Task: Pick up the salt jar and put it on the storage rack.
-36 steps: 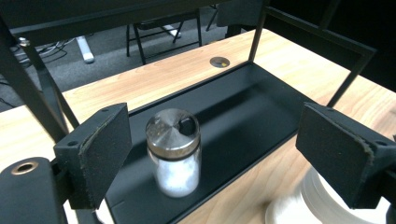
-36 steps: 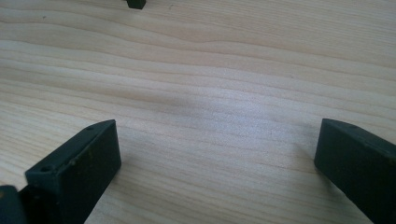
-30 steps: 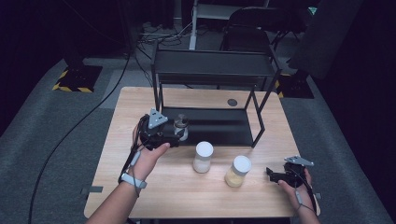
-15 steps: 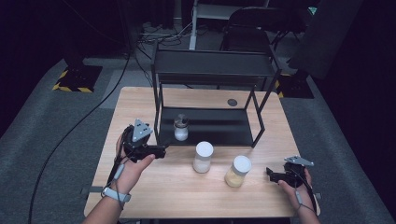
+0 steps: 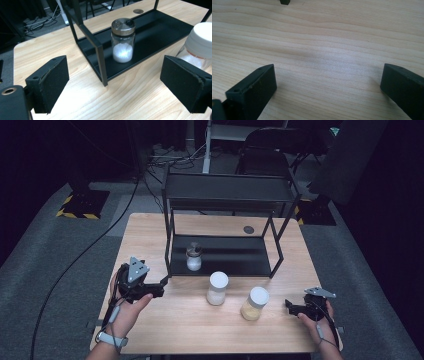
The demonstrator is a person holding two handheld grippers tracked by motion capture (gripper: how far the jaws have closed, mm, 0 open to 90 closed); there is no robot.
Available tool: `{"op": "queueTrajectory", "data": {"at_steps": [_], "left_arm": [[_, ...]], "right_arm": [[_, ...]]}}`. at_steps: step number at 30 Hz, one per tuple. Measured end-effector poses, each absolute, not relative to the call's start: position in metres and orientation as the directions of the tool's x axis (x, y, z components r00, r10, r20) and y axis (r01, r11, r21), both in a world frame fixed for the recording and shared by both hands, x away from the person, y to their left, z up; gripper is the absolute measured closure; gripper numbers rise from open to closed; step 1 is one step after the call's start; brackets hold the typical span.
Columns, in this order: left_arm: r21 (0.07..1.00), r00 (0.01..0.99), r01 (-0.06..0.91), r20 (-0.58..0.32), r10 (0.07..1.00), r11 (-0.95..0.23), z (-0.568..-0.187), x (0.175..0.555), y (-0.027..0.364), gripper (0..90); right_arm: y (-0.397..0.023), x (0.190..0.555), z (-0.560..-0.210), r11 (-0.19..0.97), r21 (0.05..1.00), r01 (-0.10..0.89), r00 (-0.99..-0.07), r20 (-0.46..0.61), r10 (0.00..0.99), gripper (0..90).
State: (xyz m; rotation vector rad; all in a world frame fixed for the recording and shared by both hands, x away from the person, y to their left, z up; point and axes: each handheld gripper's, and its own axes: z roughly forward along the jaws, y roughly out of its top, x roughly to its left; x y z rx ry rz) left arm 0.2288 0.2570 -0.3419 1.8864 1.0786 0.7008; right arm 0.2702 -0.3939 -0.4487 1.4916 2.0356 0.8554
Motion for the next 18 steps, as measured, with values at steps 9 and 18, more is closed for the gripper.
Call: {"op": "queueTrajectory", "data": {"at_steps": [9,18], "left_arm": [[0.856,0.464,0.436,0.051,0.884,-0.278,-0.355,0.223,0.268,7.0],[0.844,0.436,0.459,0.056,0.898,-0.276,-0.369,0.218,0.275,5.8]], "right_arm": [[-0.394,0.270,-0.449,0.215,0.720,0.660,-0.298,-0.012,0.955,0.1],[-0.394,0.270,-0.449,0.216,0.720,0.660,-0.299,-0.012,0.954,0.1]]}}
